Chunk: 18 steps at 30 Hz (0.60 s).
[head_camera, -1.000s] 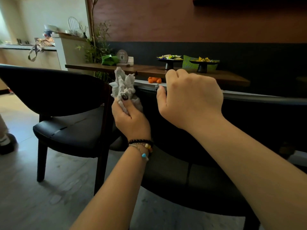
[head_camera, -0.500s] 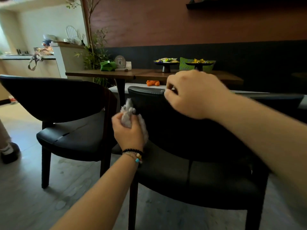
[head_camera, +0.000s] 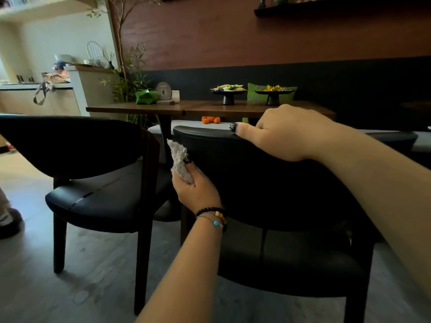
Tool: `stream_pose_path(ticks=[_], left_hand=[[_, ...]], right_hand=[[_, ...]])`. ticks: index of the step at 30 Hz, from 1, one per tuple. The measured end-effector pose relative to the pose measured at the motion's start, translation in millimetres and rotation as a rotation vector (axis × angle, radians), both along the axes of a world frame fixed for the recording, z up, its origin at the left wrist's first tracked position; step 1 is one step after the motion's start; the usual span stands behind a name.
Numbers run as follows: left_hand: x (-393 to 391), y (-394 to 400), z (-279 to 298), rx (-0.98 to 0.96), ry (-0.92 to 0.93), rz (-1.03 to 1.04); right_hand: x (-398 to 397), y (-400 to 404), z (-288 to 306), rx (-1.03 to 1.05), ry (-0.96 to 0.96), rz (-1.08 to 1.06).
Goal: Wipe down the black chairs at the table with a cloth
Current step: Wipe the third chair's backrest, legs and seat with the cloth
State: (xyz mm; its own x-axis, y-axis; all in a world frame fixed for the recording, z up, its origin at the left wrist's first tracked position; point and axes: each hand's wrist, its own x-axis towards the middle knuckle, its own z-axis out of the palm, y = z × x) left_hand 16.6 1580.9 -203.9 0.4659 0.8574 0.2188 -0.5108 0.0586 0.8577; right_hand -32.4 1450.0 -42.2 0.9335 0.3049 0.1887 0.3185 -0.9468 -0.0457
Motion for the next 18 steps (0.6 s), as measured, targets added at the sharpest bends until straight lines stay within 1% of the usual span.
stream_pose_path(ticks=[2,4,5,6,7,8,10,11,13,15,16,18], left_hand=[[-1,-6,-11,-0.033,0.069,-0.018],[-4,-7,-28,-0.099,0.227,-0.091],[-6,-5,-36,-0.166,0.332,-0.152],[-8,-3,-42,-0.244,0.4,-0.224],[-10,-1,-44,-0.308,0.412,-0.282],[-12,0,-41,-0.332,0.382,-0.294],[-18,-2,-25,-0.314,0.306,-0.162],[-22,-6,-16,-0.268,0.232,-0.088],[-33,-12,1,-0.169,0.022,-0.063],[-38,-17,11,-0.095,-0.12,-0.044],[-37,-20,12,-0.024,-0.145,-0.014],[-34,-27,3,0.186,-0.116,0.059]], right_hand=[[-1,1,-1,-0.013,-0.016,-0.007],[-3,2,-3,-0.023,-0.03,-0.011],[-6,2,-4,-0.027,-0.037,-0.011],[-7,3,-6,-0.031,-0.049,-0.007],[-8,3,-7,-0.032,-0.066,-0.002],[-9,2,-8,-0.033,-0.079,0.004],[-9,0,-8,-0.028,-0.088,0.015],[-10,-2,-7,-0.023,-0.087,0.019],[-11,-3,-6,-0.024,-0.099,0.027],[-10,-5,-7,-0.023,-0.128,0.039],[-10,-6,-7,-0.016,-0.138,0.043],[-8,-7,-9,-0.008,-0.169,0.05]])
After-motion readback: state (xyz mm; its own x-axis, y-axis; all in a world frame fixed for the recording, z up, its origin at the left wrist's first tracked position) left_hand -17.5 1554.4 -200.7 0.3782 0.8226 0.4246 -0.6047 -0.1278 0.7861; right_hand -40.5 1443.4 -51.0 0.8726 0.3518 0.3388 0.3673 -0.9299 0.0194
